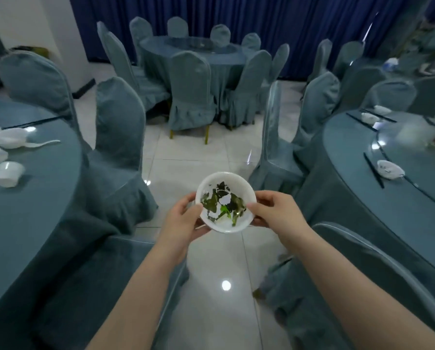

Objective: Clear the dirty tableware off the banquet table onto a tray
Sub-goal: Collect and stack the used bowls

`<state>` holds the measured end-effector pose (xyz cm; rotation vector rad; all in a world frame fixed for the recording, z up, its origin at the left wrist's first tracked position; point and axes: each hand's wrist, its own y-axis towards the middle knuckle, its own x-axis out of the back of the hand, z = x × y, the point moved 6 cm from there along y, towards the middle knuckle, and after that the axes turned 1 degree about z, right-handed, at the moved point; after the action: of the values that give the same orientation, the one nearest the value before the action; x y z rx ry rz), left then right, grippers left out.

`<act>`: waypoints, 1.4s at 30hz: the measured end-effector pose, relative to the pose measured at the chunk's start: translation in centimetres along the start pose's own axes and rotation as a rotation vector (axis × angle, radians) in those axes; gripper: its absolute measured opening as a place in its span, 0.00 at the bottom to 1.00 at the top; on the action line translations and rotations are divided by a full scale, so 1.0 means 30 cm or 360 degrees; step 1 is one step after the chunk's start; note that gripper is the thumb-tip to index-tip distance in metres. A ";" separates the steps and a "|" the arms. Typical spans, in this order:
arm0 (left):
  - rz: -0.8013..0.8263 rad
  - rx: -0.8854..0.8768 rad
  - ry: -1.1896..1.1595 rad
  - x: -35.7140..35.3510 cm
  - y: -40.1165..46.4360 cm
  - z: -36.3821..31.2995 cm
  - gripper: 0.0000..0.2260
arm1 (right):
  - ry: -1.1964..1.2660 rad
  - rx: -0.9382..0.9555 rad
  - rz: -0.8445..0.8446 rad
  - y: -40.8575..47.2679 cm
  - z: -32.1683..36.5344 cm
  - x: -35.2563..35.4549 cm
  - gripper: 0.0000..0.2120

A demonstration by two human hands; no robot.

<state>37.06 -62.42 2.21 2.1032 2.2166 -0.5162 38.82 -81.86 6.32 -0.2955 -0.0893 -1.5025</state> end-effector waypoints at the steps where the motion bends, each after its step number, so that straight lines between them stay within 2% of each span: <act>1: 0.0009 0.0032 -0.0014 -0.051 0.030 0.013 0.12 | 0.0017 -0.0020 -0.0026 0.024 -0.015 0.062 0.07; 6: 0.0062 0.0222 -0.0024 -0.206 0.210 0.086 0.13 | 0.0097 -0.0144 -0.0201 0.180 -0.102 0.313 0.13; 9: 0.0005 0.0284 -0.0008 -0.240 0.344 0.114 0.11 | 0.0105 -0.0191 -0.0239 0.292 -0.154 0.389 0.15; 15: -0.0214 0.0326 -0.0148 -0.237 0.686 0.144 0.10 | 0.0039 -0.0220 -0.0113 0.643 -0.181 0.441 0.14; 23: -0.0416 0.0232 -0.0240 -0.179 1.141 -0.051 0.07 | 0.0109 -0.0101 -0.0022 1.192 -0.023 0.412 0.13; 28: -0.0658 0.0153 -0.0328 0.012 1.242 -0.114 0.09 | 0.0140 -0.0141 0.0210 1.486 0.004 0.237 0.13; 30: -0.0836 0.0090 -0.0378 0.118 1.259 -0.134 0.09 | 0.0108 -0.0133 0.0359 1.619 0.021 0.125 0.13; 37: -0.1479 -0.0136 -0.0558 0.436 1.332 -0.227 0.09 | 0.0004 -0.0014 0.0985 2.029 0.161 -0.392 0.12; 42: -0.1863 -0.0283 -0.0645 0.596 1.307 -0.294 0.09 | -0.0174 0.0076 0.1420 2.180 0.277 -0.754 0.12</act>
<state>75.71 -41.90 -2.27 0.3655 2.8113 -0.6318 102.93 -55.27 -0.12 -0.3203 -0.0659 -0.5988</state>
